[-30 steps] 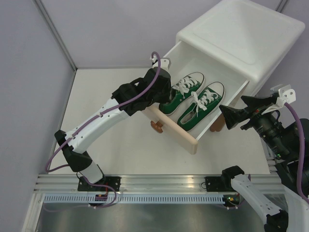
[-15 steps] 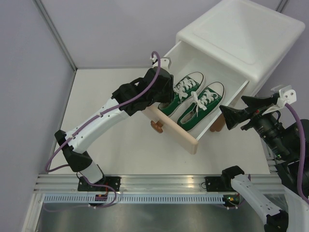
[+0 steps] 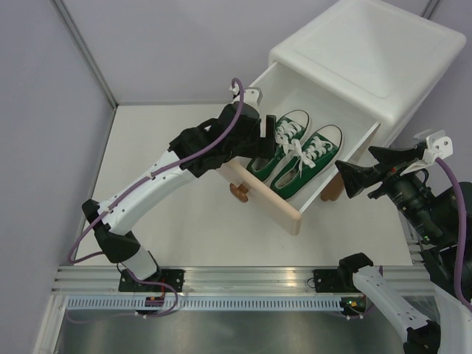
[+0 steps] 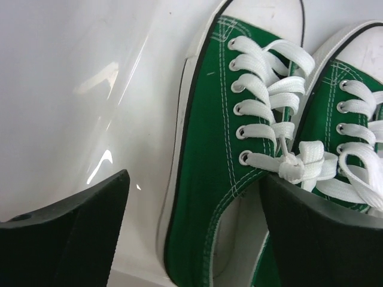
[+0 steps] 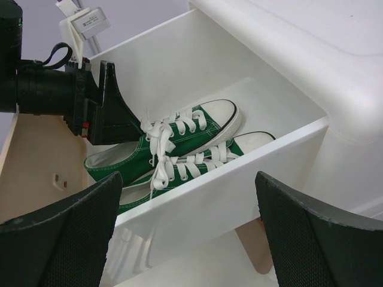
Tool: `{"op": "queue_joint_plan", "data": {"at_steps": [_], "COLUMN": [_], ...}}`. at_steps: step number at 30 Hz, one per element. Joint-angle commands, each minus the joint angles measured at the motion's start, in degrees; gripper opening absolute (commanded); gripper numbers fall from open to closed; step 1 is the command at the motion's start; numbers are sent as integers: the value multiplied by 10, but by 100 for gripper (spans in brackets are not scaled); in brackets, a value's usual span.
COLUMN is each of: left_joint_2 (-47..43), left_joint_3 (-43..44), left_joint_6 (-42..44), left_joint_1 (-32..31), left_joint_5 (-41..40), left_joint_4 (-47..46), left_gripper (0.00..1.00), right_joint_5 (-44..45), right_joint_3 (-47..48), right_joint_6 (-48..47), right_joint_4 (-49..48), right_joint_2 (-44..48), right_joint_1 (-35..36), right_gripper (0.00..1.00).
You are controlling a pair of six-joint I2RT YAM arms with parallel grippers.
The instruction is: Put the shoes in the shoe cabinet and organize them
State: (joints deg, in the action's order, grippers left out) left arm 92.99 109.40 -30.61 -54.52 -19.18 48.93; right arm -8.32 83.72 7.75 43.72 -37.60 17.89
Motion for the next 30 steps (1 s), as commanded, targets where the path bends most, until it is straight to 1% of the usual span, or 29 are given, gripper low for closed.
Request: {"op": "queue_joint_plan", "data": {"at_steps": [1, 3, 4, 13, 18, 21, 24, 29, 30], "left_joint_2": [-37, -44, -47, -86, -124, -159, -203, -279, -307], "left_joint_3": [40, 47, 51, 106, 108, 92, 55, -36, -52], "left_joint_6": [-2, 4, 6, 58, 93, 113, 130, 156, 158], "left_joint_1": [-1, -1, -1, 0, 0, 0, -1, 0, -1], "left_joint_5": [12, 13, 14, 36, 47, 51, 50, 57, 62], "left_joint_4": [-25, -26, -26, -31, -42, -46, -46, -47, -46], "left_gripper": [94, 99, 100, 100, 100, 100, 100, 100, 100], "right_joint_5": [-4, -3, -3, 3, 0, 3, 8, 10, 10], "right_joint_3": [15, 21, 21, 29, 29, 30, 29, 36, 37], "right_joint_6": [3, 3, 4, 7, 13, 12, 10, 6, 7], "right_joint_4": [-18, -18, -18, -13, -11, -11, -13, -16, -16], "right_joint_2": [-6, -7, -7, -9, -10, -9, -7, -8, -8], "right_joint_1": [3, 3, 3, 3, 3, 3, 3, 3, 3], "right_gripper": [95, 95, 95, 95, 95, 95, 95, 95, 95]}}
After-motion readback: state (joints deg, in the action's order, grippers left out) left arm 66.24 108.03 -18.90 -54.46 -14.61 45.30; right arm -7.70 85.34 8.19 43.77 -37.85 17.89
